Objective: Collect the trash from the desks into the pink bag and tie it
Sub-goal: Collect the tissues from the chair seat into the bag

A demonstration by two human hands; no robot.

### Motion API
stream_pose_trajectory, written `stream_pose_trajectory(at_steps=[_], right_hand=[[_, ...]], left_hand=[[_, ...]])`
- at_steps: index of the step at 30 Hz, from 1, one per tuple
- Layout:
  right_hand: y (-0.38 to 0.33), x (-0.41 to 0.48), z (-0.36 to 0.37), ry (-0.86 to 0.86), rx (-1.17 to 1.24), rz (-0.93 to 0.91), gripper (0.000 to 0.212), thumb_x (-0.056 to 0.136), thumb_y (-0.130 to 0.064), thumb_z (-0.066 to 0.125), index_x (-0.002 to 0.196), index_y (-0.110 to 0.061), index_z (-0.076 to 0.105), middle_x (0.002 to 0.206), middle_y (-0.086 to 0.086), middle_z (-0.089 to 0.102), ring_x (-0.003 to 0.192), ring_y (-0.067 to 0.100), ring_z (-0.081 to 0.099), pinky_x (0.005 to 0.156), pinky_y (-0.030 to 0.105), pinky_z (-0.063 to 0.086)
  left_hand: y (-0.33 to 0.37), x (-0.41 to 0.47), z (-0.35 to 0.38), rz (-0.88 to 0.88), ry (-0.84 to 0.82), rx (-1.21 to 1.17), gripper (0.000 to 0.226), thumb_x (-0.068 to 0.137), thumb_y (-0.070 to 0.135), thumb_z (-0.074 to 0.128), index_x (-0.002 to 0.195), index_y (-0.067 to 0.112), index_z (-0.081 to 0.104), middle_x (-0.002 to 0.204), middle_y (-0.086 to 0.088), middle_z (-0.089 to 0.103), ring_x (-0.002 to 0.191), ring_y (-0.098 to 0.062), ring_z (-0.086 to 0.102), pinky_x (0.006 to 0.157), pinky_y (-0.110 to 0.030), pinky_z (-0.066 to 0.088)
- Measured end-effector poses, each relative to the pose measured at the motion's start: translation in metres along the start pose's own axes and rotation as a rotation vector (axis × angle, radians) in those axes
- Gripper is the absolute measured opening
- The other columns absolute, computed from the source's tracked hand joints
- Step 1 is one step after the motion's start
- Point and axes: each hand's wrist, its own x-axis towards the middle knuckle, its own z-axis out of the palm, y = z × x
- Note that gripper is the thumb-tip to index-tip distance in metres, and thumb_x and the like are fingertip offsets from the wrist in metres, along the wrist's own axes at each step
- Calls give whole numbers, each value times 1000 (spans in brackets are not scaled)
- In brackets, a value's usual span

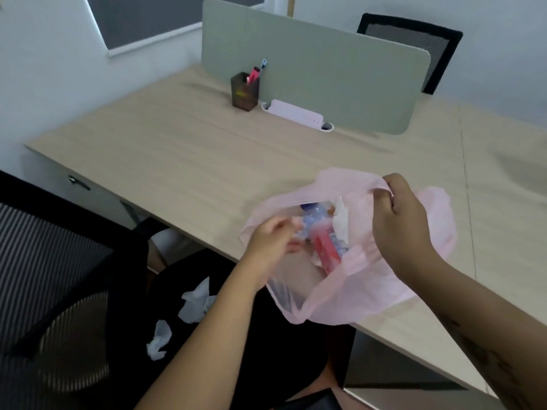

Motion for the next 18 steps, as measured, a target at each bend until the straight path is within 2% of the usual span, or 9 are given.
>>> stream_pose_trajectory(at_steps=[2, 3, 6, 9, 10, 11, 13, 15, 18], right_hand=[[1, 1, 5, -21, 2, 9, 20, 101, -21, 34, 96, -11, 50, 69, 5, 52, 60, 21, 42, 57, 34, 35], [2, 2, 8, -30, 0, 4, 20, 102, -22, 34, 97, -11, 50, 71, 7, 53, 61, 22, 43, 56, 34, 35], [3, 6, 15, -46, -67, -69, 19, 103, -22, 35, 97, -10, 50, 71, 6, 54, 60, 19, 47, 56, 28, 36], [9, 8, 32, -64, -123, -165, 19, 103, -23, 35, 97, -12, 49, 72, -3, 53, 63, 9, 48, 54, 31, 32], [13, 7, 38, -70, -135, -175, 20, 104, -24, 34, 97, -14, 49, 73, -5, 53, 63, 8, 47, 53, 29, 32], [18, 6, 43, -75, -139, -177, 20, 104, -26, 33, 97, -16, 49, 74, -5, 53, 64, 8, 48, 53, 24, 33], [29, 2, 55, -98, -148, -193, 22, 104, -28, 33, 96, -18, 50, 76, -3, 56, 66, 9, 50, 55, 20, 34], [40, -2, 69, -114, -192, -230, 21, 103, -28, 34, 97, -18, 51, 77, -1, 58, 68, 11, 52, 57, 22, 36], [52, 0, 80, -88, -218, -268, 16, 101, -22, 38, 93, -17, 51, 74, 0, 58, 68, 9, 52, 55, 29, 34]], left_hand=[[-29, -5, -37, -44, 182, 83, 12, 94, 17, 61, 86, 10, 66, 81, -5, 70, 62, -16, 58, 50, -22, 47], [-46, -7, -54, -78, 268, 139, 15, 93, 18, 61, 83, 8, 65, 77, -6, 67, 61, -16, 55, 48, -23, 43], [-93, -15, -97, -66, 546, 303, 29, 92, 31, 65, 77, 6, 58, 75, -6, 61, 65, -21, 55, 56, -28, 42], [-141, -24, -142, 28, 769, 409, 32, 96, 36, 52, 73, 16, 50, 80, -8, 55, 78, -30, 57, 64, -34, 40], [-162, -26, -157, -37, 802, 483, 29, 95, 41, 51, 83, 15, 56, 93, -11, 58, 92, -35, 57, 71, -37, 44], [-185, -26, -170, -171, 796, 582, 35, 93, 46, 52, 103, 13, 60, 114, -16, 57, 110, -39, 52, 85, -43, 44], [-229, -26, -196, -432, 705, 736, 75, 83, 63, 58, 144, 24, 39, 154, -17, 28, 137, -44, 27, 106, -55, 32], [-264, -16, -220, -561, 629, 791, 111, 62, 85, 56, 153, 40, 13, 163, -13, 2, 143, -47, 16, 107, -63, 30], [-278, 7, -222, -648, 636, 687, 128, 50, 90, 56, 155, 40, 3, 163, -16, 0, 146, -44, 14, 111, -63, 25]])
